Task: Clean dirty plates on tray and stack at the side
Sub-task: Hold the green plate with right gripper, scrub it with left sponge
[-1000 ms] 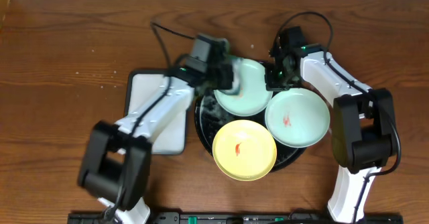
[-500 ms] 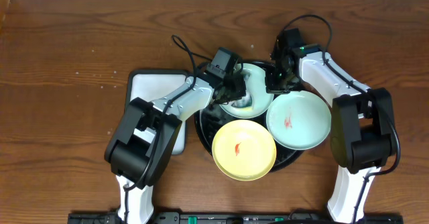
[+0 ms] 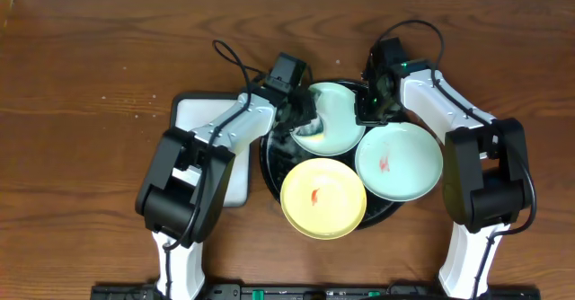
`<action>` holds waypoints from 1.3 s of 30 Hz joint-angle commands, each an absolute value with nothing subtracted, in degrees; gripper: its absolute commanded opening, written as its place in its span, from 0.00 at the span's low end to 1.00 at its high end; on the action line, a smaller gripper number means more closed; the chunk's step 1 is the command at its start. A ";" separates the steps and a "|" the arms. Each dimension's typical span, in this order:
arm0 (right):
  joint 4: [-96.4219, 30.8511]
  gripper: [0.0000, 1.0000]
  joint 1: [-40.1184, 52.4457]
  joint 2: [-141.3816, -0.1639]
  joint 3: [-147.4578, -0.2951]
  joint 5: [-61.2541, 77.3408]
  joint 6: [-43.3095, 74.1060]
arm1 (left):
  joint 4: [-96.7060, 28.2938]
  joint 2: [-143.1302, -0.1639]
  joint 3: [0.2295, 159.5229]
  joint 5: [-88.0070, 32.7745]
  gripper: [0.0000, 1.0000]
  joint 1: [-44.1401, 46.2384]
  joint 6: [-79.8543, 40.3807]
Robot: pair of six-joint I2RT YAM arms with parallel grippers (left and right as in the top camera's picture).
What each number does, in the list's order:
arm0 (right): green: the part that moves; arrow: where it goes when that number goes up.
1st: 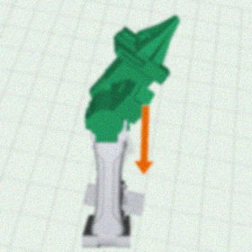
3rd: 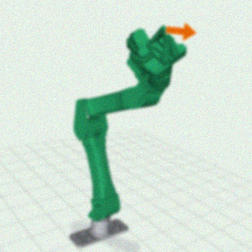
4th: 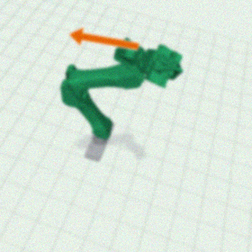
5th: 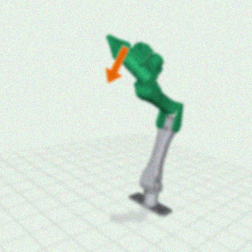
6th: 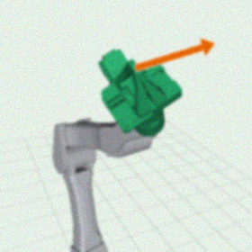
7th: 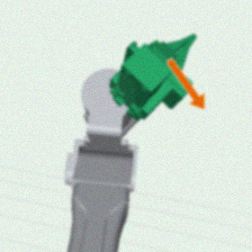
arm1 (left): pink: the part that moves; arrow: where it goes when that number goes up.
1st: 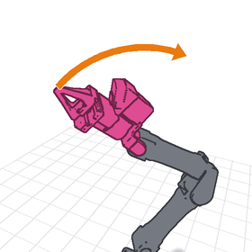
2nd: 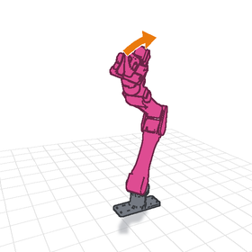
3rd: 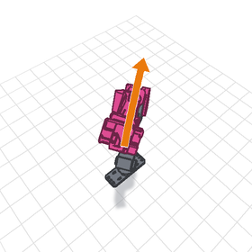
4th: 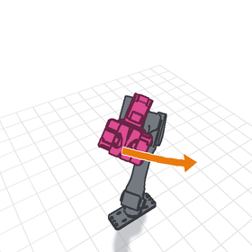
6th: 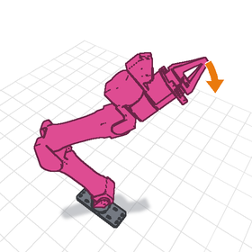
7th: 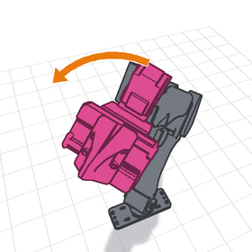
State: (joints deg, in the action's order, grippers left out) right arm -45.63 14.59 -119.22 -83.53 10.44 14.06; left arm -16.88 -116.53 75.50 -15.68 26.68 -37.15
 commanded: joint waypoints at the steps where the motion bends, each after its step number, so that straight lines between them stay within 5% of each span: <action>1: -45.89 0.01 14.68 -119.35 -83.57 8.84 14.33 | -15.03 -119.77 75.83 -10.55 0.08 29.93 -39.35; 10: -46.22 0.01 14.68 -119.35 -83.57 8.84 14.33 | -11.88 -120.88 75.85 -12.62 0.07 38.11 -41.04; 27: -46.30 0.01 14.68 -119.35 -83.57 8.82 14.33 | -25.04 -120.64 78.39 2.63 0.08 25.52 -21.85; 39: -46.96 0.01 14.68 -119.35 -83.57 8.80 14.11 | -14.74 -122.39 78.87 -9.30 0.08 32.77 -36.27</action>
